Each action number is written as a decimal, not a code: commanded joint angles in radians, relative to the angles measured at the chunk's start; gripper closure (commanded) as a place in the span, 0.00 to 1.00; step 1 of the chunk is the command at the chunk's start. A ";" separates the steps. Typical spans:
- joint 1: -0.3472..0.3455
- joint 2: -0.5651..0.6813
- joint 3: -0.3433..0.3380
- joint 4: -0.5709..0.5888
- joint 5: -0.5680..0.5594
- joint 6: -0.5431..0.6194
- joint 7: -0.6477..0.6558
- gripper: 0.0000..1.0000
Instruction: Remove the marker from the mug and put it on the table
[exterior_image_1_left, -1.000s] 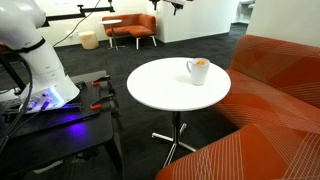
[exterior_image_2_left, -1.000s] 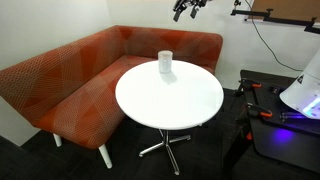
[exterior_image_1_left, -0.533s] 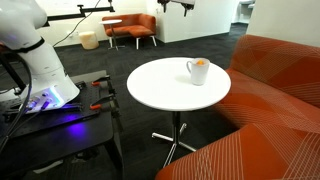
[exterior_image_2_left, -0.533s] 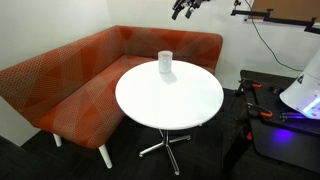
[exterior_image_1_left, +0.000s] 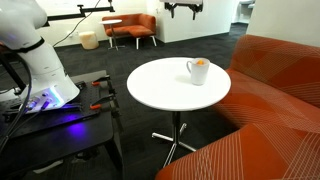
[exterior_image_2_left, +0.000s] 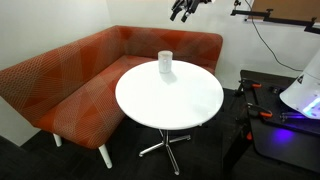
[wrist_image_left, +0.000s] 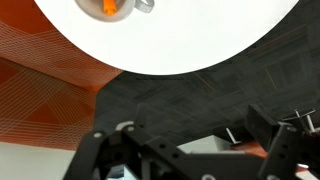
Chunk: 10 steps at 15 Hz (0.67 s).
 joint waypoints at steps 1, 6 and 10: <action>-0.011 0.000 0.011 0.001 -0.002 -0.001 0.002 0.00; -0.011 0.046 0.014 0.030 -0.020 0.010 -0.011 0.00; -0.030 0.109 0.012 0.068 -0.031 0.005 -0.048 0.00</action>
